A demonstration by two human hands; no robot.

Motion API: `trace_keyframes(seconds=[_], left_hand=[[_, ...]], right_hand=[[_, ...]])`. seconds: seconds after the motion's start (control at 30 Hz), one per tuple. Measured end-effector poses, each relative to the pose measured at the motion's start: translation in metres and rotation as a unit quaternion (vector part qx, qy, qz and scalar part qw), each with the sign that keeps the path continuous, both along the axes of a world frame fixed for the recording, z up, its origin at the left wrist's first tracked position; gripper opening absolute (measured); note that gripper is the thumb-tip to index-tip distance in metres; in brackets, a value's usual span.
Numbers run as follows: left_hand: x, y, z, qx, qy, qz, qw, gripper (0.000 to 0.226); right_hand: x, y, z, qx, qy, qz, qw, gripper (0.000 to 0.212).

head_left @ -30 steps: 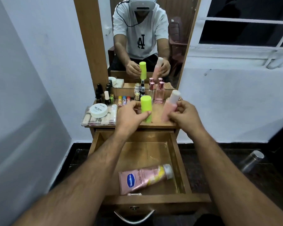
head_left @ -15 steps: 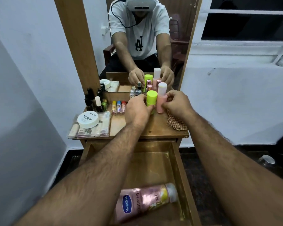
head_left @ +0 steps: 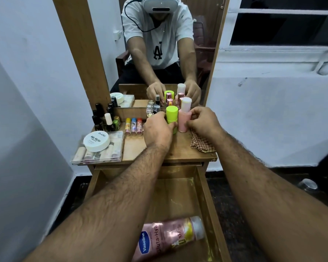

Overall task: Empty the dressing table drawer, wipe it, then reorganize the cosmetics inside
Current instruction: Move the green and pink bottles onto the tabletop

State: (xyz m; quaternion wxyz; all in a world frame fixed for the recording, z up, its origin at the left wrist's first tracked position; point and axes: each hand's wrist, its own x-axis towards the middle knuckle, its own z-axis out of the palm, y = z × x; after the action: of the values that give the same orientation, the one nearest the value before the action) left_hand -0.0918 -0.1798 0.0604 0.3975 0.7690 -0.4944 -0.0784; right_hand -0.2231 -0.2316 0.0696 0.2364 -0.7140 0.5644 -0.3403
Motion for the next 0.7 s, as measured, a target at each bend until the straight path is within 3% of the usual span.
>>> trace_keyframes(seconds=[0.47, 0.7], left_hand=[[0.004, 0.022, -0.004, -0.040, -0.017, 0.007, 0.999, 0.039], [0.001, 0.070, -0.008, -0.076, -0.030, -0.088, 0.993, 0.029]], right_hand=[[-0.007, 0.010, 0.003, -0.017, -0.020, -0.043, 0.999, 0.031], [-0.017, 0.050, 0.015, -0.076, -0.023, -0.076, 0.994, 0.026]])
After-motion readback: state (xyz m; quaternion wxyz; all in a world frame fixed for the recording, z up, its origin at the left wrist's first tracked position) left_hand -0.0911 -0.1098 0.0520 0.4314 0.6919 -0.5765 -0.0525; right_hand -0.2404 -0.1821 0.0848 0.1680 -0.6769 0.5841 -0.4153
